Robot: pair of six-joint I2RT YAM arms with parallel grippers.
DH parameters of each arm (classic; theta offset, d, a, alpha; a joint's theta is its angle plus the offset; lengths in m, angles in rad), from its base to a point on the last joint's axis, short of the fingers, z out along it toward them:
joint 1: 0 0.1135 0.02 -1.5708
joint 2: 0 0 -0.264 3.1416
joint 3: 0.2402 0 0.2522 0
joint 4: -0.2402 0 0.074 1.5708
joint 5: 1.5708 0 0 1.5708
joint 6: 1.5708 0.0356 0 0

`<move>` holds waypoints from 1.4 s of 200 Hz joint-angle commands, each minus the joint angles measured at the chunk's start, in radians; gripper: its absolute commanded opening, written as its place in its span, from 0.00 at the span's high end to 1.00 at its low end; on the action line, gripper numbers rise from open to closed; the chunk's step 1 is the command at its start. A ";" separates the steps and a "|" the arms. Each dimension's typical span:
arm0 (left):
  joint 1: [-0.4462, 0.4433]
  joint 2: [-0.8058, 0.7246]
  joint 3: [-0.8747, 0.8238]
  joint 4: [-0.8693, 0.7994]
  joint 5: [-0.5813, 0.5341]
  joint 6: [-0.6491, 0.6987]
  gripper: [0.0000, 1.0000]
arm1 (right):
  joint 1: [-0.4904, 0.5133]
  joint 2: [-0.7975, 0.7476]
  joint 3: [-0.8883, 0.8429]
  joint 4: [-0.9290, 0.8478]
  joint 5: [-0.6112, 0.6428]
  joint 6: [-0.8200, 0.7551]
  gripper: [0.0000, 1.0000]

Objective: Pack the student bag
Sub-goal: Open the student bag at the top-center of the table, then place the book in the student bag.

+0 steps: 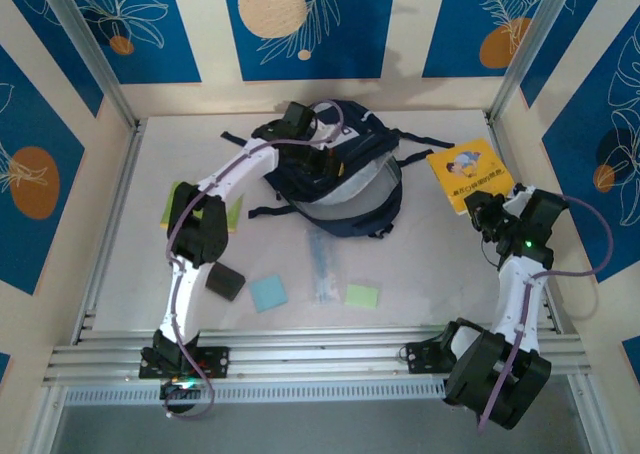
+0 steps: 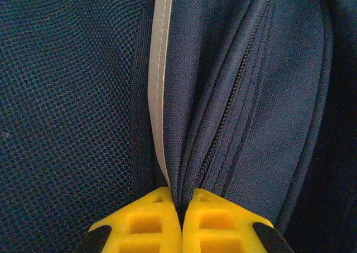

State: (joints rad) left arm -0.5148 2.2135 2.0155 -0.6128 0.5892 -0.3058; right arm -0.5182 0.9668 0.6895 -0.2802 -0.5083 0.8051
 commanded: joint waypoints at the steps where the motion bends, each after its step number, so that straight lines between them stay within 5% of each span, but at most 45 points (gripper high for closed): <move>1: 0.035 -0.061 -0.005 0.150 0.145 -0.140 1.00 | 0.046 -0.006 -0.015 0.064 -0.048 0.010 1.00; 57: 0.044 -0.057 0.012 0.237 0.188 -0.210 1.00 | 0.397 0.129 -0.005 0.269 0.076 0.133 1.00; 112: 0.044 -0.062 0.020 0.251 0.219 -0.228 1.00 | 0.649 0.447 0.087 0.606 0.173 0.242 1.00; 170: 0.044 -0.096 -0.055 0.308 0.229 -0.259 1.00 | 0.797 0.795 0.284 0.847 0.218 0.291 1.00; 231: 0.045 -0.113 -0.097 0.326 0.215 -0.267 1.00 | 0.815 1.057 0.411 0.920 0.212 0.388 1.00; 280: 0.045 -0.103 -0.111 0.338 0.196 -0.270 1.00 | 0.790 0.910 0.330 0.711 0.231 0.315 0.51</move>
State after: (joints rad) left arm -0.4786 2.1788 1.9106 -0.3447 0.7509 -0.5678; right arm 0.2878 2.0041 1.0626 0.5415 -0.2886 1.1717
